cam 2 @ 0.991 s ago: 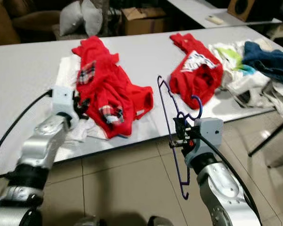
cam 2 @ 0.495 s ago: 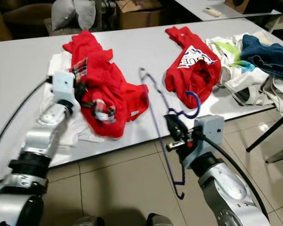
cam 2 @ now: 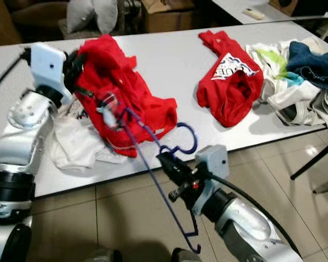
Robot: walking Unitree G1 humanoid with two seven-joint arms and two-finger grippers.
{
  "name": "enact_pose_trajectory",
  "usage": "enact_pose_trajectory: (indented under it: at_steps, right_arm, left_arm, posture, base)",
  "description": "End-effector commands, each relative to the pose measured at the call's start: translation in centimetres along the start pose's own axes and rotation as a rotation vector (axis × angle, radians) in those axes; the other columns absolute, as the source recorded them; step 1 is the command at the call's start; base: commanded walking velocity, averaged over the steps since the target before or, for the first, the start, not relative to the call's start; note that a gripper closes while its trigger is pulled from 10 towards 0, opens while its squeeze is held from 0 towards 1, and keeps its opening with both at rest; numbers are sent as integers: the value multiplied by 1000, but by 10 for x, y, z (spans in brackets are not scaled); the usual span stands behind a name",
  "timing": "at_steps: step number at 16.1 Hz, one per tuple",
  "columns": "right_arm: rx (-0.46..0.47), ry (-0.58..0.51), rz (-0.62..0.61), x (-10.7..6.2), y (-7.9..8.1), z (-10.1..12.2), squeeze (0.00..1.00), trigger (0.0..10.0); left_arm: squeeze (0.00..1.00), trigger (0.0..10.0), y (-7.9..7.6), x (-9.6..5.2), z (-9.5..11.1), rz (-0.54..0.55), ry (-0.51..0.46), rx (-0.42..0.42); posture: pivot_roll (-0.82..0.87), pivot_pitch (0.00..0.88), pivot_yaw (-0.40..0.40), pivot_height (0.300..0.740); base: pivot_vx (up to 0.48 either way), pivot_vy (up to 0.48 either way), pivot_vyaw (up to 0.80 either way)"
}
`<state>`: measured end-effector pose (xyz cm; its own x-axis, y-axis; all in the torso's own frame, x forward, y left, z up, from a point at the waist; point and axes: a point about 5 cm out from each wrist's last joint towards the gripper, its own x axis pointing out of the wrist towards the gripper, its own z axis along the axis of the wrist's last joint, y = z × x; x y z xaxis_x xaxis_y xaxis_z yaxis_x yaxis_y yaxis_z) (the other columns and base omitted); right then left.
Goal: Hang hanger
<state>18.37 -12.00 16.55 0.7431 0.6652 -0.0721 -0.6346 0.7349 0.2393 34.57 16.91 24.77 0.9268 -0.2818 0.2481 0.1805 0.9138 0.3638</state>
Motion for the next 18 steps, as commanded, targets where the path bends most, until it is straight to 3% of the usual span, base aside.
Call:
enact_pose_trajectory:
  at_steps: [1,7,8,10,12,14,18]
  right_arm:
    - [2,3,26,-1,4,1,0,10000]
    - [18,153,-107,-3,-17,-19,0,10000]
    - [53,86,-163,-4,-24,-11,0,10000]
    - [77,30,-159,-4,-25,-2,0,10000]
    - [104,-62,25,-7,-8,14,0,10000]
    - [106,-61,116,-10,2,17,0,10000]
    - [88,-20,-60,-6,-20,10,0,10000]
  left_arm:
    - [0,0,-3,-1,8,-30,-17,31]
    - [0,0,-5,-5,26,-64,-51,54]
    - [0,0,4,-6,26,-15,-36,78]
    - [0,0,9,-6,24,15,-17,82]
    - [0,0,12,-5,18,33,16,117]
    - [0,0,11,-3,17,29,19,145]
    - [0,0,3,0,34,-36,-68,229]
  posture:
    - [-24,45,32,740]
    - [-11,41,23,740]
    - [-12,36,25,740]
    - [-16,34,27,740]
    - [-19,31,24,740]
    - [-21,30,21,740]
    - [-20,28,22,740]
  base:
    - [0,0,0]
    - [0,0,0]
    - [0,0,0]
    - [0,0,0]
    - [0,0,0]
    - [0,0,0]
    - [0,0,0]
